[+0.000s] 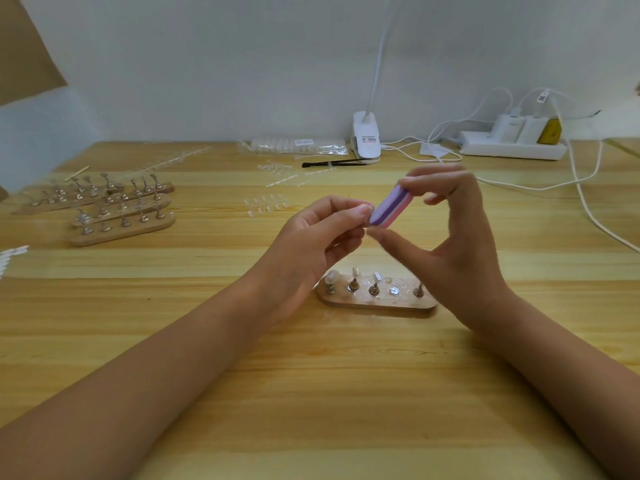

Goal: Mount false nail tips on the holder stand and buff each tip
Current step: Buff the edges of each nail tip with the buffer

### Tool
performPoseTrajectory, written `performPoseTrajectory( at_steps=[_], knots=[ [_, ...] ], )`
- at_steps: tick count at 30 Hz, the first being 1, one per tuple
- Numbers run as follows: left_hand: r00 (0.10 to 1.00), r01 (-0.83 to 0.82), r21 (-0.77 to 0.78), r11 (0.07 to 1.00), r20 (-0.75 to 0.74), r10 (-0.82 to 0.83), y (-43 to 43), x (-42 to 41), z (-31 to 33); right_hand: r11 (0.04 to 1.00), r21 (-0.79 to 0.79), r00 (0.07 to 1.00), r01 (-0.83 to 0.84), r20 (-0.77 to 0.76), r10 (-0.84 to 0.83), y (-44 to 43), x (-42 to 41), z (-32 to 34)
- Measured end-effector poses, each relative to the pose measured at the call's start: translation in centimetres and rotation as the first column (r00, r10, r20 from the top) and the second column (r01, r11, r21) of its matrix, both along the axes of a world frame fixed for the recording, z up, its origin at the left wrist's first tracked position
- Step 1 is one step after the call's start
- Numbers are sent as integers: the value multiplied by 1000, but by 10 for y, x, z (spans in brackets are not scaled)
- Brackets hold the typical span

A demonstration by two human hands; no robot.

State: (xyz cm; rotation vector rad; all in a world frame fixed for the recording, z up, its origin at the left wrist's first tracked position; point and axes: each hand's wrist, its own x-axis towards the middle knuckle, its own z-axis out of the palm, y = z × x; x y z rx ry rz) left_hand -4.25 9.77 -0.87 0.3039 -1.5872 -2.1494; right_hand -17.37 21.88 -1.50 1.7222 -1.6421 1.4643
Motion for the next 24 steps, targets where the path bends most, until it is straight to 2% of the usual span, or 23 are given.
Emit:
performPoseTrajectory(
  at_steps=[1,4,8,12,16,20,24],
  knots=[
    [1000,-3,-2,1000,0,3,0,0,0,1000,1,1000,9,4,-9,1,-1,1],
    [1000,15,-28,999,10,-15,0,1,0,999,33,993,-18,-116,22,0,2,-3],
    [1000,2,-23,1000,19,-1,1,1,1,1000,-6,1000,11,-29,-12,-1,2,0],
    [1000,13,-10,1000,13,-13,2,2,2,999,48,986,6,-165,2,0,3,-5],
    [1000,11,-25,1000,12,-11,2,2,3,1000,7,999,26,-26,-26,0,0,-1],
    [1000,23,-48,999,17,-22,4,2,1,998,55,983,35,-181,-24,-1,0,-4],
    [1000,7,-80,997,12,-6,4,3,2,998,0,995,55,-86,-55,-1,-1,-1]
  ],
)
